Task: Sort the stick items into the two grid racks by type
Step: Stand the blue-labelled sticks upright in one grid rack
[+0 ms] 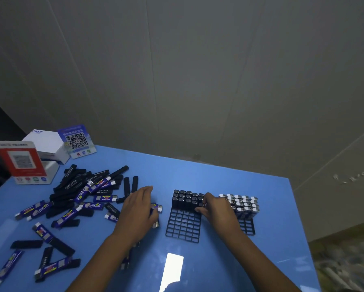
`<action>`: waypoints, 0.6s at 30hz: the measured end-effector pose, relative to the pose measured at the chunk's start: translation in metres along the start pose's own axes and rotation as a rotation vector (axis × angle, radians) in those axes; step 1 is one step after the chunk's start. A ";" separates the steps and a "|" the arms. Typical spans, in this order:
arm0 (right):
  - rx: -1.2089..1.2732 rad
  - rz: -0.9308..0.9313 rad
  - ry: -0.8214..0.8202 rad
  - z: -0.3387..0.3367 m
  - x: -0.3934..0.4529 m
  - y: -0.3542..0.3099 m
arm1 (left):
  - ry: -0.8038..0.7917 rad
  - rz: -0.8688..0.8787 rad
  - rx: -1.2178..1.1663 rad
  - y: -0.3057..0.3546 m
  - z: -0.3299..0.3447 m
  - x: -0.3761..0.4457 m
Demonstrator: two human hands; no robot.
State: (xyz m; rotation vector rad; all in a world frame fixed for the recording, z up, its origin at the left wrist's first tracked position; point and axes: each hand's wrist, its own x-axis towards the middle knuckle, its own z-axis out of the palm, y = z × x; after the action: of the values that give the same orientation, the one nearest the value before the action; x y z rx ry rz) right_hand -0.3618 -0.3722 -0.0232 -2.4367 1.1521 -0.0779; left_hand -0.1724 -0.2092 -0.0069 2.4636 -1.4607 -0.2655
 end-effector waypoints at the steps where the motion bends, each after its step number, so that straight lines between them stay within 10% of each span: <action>1: -0.003 0.007 0.004 -0.002 -0.001 0.000 | 0.005 -0.003 0.000 0.000 -0.002 -0.002; 18: -0.256 -0.220 0.124 -0.006 -0.050 -0.089 | 0.095 -0.040 0.034 -0.050 -0.055 -0.071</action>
State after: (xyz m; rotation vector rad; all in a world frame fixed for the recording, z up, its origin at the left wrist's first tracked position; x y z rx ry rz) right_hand -0.3318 -0.2878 0.0252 -2.8153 0.9924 -0.1595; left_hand -0.1491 -0.1166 0.0313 2.4974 -1.3903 -0.1311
